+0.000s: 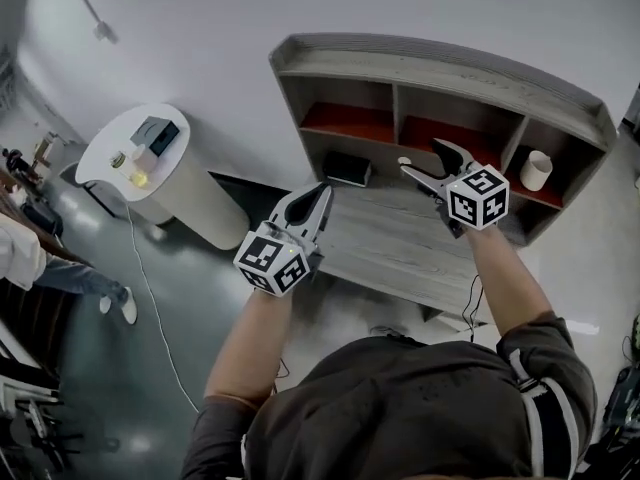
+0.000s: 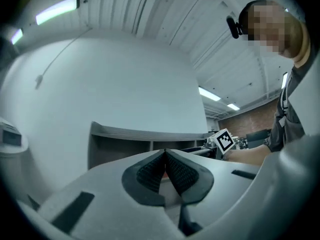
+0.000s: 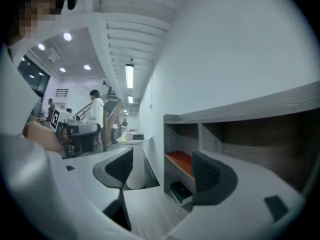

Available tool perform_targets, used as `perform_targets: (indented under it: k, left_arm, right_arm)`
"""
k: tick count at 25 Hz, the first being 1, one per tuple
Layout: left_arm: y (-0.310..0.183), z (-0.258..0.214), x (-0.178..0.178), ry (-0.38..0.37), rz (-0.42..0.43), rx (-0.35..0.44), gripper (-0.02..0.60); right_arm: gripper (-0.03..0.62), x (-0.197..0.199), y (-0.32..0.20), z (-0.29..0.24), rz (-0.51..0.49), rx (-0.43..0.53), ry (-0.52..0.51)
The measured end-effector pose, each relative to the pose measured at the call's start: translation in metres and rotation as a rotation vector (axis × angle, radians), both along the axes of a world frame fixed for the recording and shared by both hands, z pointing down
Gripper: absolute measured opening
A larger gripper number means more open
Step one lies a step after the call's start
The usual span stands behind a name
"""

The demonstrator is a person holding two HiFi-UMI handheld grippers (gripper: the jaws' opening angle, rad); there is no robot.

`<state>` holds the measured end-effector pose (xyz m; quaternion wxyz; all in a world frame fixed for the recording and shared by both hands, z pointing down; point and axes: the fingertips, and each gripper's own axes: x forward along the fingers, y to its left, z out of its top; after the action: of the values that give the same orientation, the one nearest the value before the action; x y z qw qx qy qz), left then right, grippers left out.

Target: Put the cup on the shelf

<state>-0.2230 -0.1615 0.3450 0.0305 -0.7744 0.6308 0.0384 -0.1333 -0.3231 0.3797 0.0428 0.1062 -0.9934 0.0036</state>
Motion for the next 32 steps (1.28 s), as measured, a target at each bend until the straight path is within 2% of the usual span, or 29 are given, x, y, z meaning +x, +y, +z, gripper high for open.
perform_targets:
  k: [5, 9, 15, 20, 23, 28, 32]
  left_arm:
    - [0.091, -0.008, -0.069, -0.016, -0.225, 0.012, 0.002]
    - [0.181, -0.008, -0.115, -0.033, -0.451, 0.011, 0.002]
    - [0.312, -0.004, -0.152, -0.031, -0.748, 0.007, 0.002]
    - [0.408, 0.001, -0.155, -0.02, -0.964, 0.008, 0.002]
    - [0.455, 0.008, -0.147, -0.011, -1.074, 0.007, 0.002]
    - [0.515, 0.02, -0.121, -0.006, -1.188, -0.01, 0.002]
    - [0.545, 0.033, -0.11, 0.012, -1.242, -0.01, 0.002]
  right_arm:
    - [0.325, -0.103, 0.083, -0.009, -0.261, -0.014, -0.024]
    - [0.296, -0.185, 0.167, -0.013, -0.499, -0.026, -0.037]
    - [0.258, -0.266, 0.294, -0.019, -0.796, -0.034, -0.043]
    - [0.212, -0.303, 0.396, -0.021, -1.02, -0.039, -0.044]
    - [0.172, -0.312, 0.452, -0.017, -1.142, -0.047, -0.04]
    - [0.087, -0.305, 0.53, -0.008, -1.284, -0.059, -0.029]
    - [0.0, -0.299, 0.562, 0.006, -1.338, -0.079, -0.019]
